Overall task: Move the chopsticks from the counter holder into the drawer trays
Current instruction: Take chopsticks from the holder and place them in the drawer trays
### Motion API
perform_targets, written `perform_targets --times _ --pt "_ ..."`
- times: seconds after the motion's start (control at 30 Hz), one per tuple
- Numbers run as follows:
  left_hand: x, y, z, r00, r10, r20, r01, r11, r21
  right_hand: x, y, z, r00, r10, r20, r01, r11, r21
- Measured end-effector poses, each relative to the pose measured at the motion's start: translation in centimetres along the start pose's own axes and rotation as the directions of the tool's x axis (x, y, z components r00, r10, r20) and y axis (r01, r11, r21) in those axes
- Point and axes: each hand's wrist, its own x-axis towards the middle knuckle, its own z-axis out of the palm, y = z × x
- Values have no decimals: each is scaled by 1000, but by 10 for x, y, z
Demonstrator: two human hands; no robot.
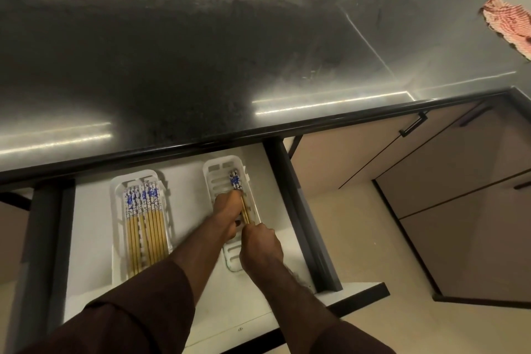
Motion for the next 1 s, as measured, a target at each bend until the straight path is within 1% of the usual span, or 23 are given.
perform_targets --times 0.23,0.43,0.53,0.77,0.9,1.0 --pt "-1 -2 3 1000 19 -16 -18 998 53 -2 3 0 1000 10 29 -12 998 54" --pt "-4 -2 2 1000 18 -21 -17 998 56 -5 4 -4 991 -51 120 49 999 16" --pt "-6 -1 -1 999 27 -23 -26 999 41 -5 3 -5 989 -80 126 80 997 6" --pt "-24 5 -13 998 42 39 -43 999 8 -4 -2 -17 995 -65 69 64 998 18" --pt "-47 14 -21 996 73 46 -74 997 16 -6 -2 -45 997 -71 -29 72 996 48" --pt "-70 26 -31 990 121 68 -123 992 24 -15 -5 -72 991 -89 -101 100 989 113"
